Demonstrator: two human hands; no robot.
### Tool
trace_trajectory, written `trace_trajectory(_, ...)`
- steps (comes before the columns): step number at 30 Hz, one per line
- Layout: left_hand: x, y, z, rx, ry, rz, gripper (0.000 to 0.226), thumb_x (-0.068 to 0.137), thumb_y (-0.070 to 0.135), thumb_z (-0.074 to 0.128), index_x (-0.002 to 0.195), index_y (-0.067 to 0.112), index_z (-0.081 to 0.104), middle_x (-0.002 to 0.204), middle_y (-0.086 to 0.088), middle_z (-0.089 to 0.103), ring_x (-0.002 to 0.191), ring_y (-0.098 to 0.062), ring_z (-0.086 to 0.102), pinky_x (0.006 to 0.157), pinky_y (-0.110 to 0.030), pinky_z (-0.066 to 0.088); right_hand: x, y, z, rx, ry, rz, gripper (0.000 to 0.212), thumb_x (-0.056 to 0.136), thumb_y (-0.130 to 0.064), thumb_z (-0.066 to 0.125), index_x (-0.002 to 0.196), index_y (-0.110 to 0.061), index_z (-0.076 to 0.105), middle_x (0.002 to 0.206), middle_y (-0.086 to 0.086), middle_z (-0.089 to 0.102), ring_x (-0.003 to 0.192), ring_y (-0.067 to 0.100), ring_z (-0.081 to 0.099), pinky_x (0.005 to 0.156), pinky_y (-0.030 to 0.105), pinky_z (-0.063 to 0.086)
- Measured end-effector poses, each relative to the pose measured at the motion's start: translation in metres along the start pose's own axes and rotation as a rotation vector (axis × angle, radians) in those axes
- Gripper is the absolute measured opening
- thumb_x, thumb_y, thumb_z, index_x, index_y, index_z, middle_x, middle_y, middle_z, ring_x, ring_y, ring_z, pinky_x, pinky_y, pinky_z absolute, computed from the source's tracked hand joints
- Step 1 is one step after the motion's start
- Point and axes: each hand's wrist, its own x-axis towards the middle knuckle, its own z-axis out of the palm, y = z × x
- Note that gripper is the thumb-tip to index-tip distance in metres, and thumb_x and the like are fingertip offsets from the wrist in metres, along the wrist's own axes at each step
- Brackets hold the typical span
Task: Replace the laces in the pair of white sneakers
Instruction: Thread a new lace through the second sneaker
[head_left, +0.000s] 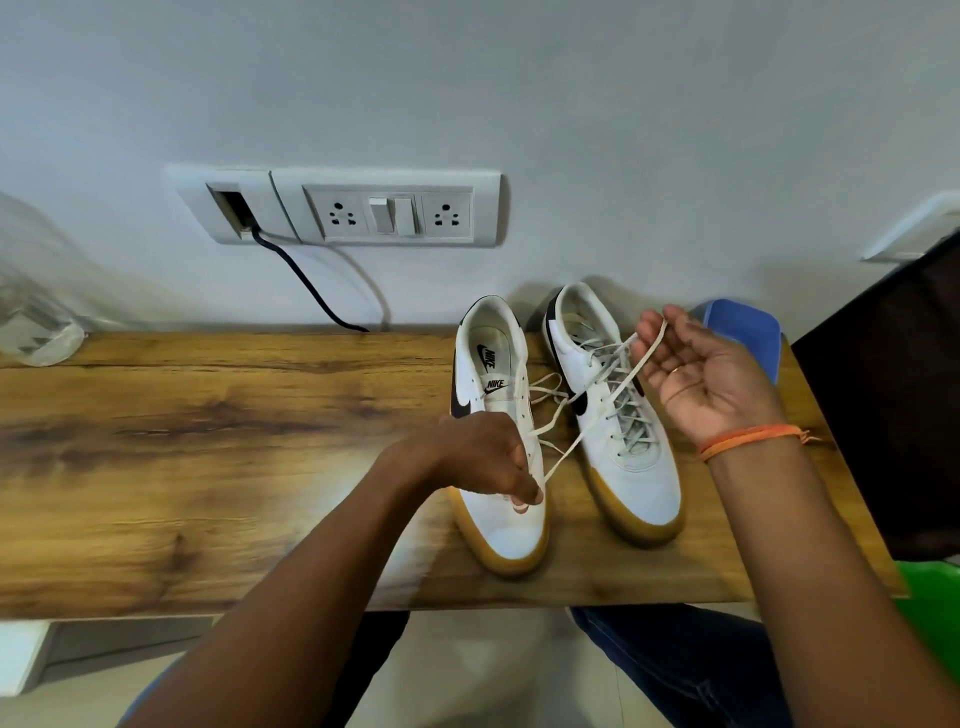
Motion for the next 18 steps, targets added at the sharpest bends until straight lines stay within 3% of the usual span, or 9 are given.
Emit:
trace_trajectory(3,-0.001,0.003,0.001,0.009,-0.097,0.007,0.027,0.085,0.038,0.073,0.083,0.012,0.077,0.089,0.008,0.069,0.090,-0.008,0.061,0.082,-0.031,0.049,-0.005,-0.002,0.005,0.000,-0.084,-0.063,0.016,0.095,0.000,0.048,0.098,-0.007,0.062,0.095,0.011,0.069,0.058,0.007,0.064,0.055,0.019,0.053)
trace_trajectory(6,-0.001,0.001,0.000,-0.073,-0.079,0.082,0.017,0.087,0.033,0.072,0.094,0.018,0.079,0.097,0.010,0.072,0.094,-0.002,0.061,0.084,-0.024,0.048,-0.015,-0.003,0.014,-0.057,-0.201,-0.042,0.014,0.087,-0.002,0.054,0.093,-0.009,0.064,0.088,0.007,0.071,0.051,0.003,0.056,0.050,0.015,0.048)
trace_trajectory(8,-0.001,0.005,-0.001,-0.271,0.075,0.160,0.011,0.091,0.030,0.069,0.092,0.022,0.077,0.088,0.010,0.072,0.078,0.003,0.059,0.070,-0.013,0.045,-0.022,0.001,0.019,-0.202,-0.280,0.013,0.013,0.081,-0.006,0.058,0.087,-0.010,0.068,0.084,0.006,0.071,0.047,0.003,0.053,0.044,0.015,0.043)
trace_trajectory(10,0.001,0.014,-0.003,-0.621,0.291,0.123,0.029,0.099,0.037,0.056,0.096,0.015,0.076,0.085,0.000,0.071,0.073,-0.007,0.060,0.062,-0.016,0.046,-0.028,0.008,0.020,-0.430,-0.352,0.067,0.013,0.078,-0.010,0.061,0.087,-0.010,0.070,0.084,0.005,0.071,0.044,0.004,0.046,0.038,0.014,0.034)
trace_trajectory(11,0.002,0.017,-0.006,-0.787,0.337,0.088,0.041,0.102,0.044,0.046,0.099,0.013,0.074,0.089,-0.002,0.073,0.074,-0.010,0.062,0.064,-0.020,0.046,-0.030,0.011,0.019,-0.526,-0.382,0.094,0.015,0.077,-0.011,0.063,0.089,-0.009,0.071,0.085,0.006,0.071,0.043,0.003,0.042,0.037,0.013,0.030)
trace_trajectory(13,0.004,0.018,-0.009,-1.009,0.310,0.060,0.053,0.101,0.054,0.036,0.099,0.017,0.072,0.094,-0.001,0.075,0.079,-0.013,0.064,0.071,-0.028,0.043,-0.032,0.017,0.017,-0.686,-0.436,0.131,0.020,0.076,-0.013,0.065,0.094,-0.007,0.071,0.086,0.009,0.071,0.043,0.003,0.036,0.036,0.013,0.026)
trace_trajectory(18,0.003,0.012,-0.011,-1.330,0.262,0.110,0.018,0.099,0.032,0.054,0.103,0.021,0.068,0.083,0.005,0.068,0.072,-0.008,0.058,0.063,-0.024,0.038,-0.032,0.022,0.018,-0.950,-0.513,0.073,0.019,0.081,-0.014,0.068,0.097,-0.004,0.071,0.091,0.016,0.073,0.044,0.005,0.029,0.040,0.018,0.022)
